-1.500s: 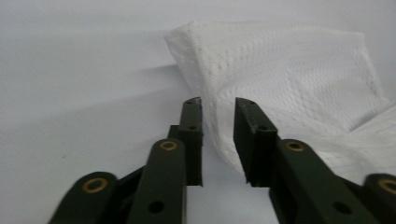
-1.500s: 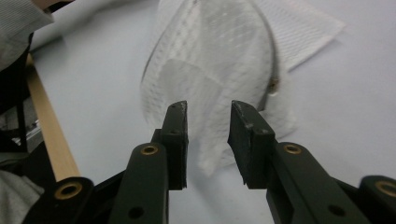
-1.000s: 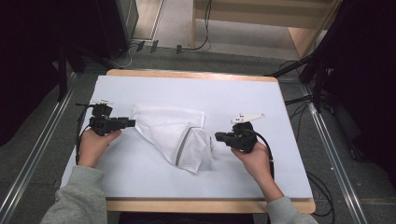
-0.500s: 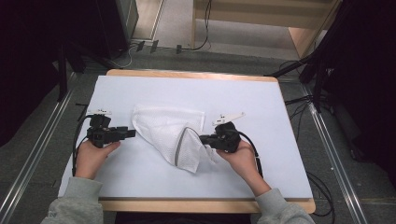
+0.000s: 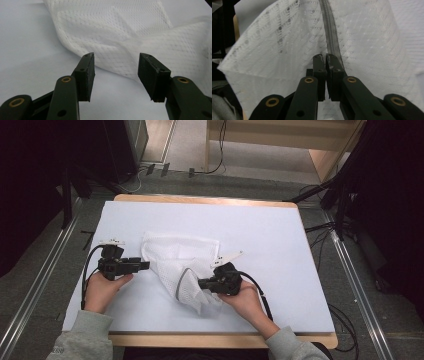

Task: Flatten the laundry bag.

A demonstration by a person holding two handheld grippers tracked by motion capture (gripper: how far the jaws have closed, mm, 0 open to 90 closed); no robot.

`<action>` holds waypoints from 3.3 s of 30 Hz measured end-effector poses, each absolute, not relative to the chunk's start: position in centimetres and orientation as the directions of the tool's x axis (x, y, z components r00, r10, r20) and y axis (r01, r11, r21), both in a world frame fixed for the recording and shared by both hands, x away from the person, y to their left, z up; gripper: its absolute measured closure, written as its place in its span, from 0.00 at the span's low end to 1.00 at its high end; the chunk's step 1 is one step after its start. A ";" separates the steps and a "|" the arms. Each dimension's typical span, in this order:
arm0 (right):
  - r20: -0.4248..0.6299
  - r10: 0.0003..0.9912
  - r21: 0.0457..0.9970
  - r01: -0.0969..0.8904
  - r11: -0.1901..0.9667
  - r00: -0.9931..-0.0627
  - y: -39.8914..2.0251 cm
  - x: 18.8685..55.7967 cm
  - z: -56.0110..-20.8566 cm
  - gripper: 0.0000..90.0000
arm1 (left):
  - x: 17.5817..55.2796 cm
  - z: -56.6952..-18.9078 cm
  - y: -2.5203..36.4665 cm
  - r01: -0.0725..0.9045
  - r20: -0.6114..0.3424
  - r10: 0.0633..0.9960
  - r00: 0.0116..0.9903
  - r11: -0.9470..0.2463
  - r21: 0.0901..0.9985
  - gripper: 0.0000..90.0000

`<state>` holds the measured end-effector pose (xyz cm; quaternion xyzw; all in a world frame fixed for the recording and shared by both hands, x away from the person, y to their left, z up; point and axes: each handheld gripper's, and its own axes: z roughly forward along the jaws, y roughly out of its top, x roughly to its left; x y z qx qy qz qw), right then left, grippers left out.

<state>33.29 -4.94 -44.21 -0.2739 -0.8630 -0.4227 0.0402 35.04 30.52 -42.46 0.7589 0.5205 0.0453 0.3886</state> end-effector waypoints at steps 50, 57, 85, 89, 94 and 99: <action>0.220 0.664 0.685 0.598 0.416 -0.715 -7.2 39.3 -46.8 0.64 | 36.1 -43.6 32.0 0.760 -0.326 0.843 0.428 -0.141 0.635 0.52; 0.183 0.661 0.706 0.565 0.427 -0.728 -5.7 39.3 -47.3 0.73 | 35.8 -43.5 32.2 0.762 -0.324 0.847 0.422 -0.137 0.633 0.52; 0.229 0.756 0.706 0.640 0.304 -0.613 -11.4 42.7 -45.4 1.00 | 35.8 -43.7 31.8 0.763 -0.331 0.836 0.437 -0.151 0.628 0.51; 0.240 0.778 0.705 0.655 0.271 -0.581 -13.1 43.6 -45.4 1.00 | 35.8 -43.7 31.7 0.763 -0.331 0.834 0.441 -0.154 0.627 0.51; 0.248 0.804 0.693 0.680 0.242 -0.540 -14.8 44.7 -45.6 1.00 | 35.9 -43.8 31.4 0.764 -0.329 0.832 0.447 -0.163 0.625 0.51; 0.235 0.824 0.691 0.685 0.231 -0.515 -16.0 45.8 -45.8 1.00 | 35.8 -43.8 30.9 0.761 -0.331 0.824 0.460 -0.175 0.624 0.51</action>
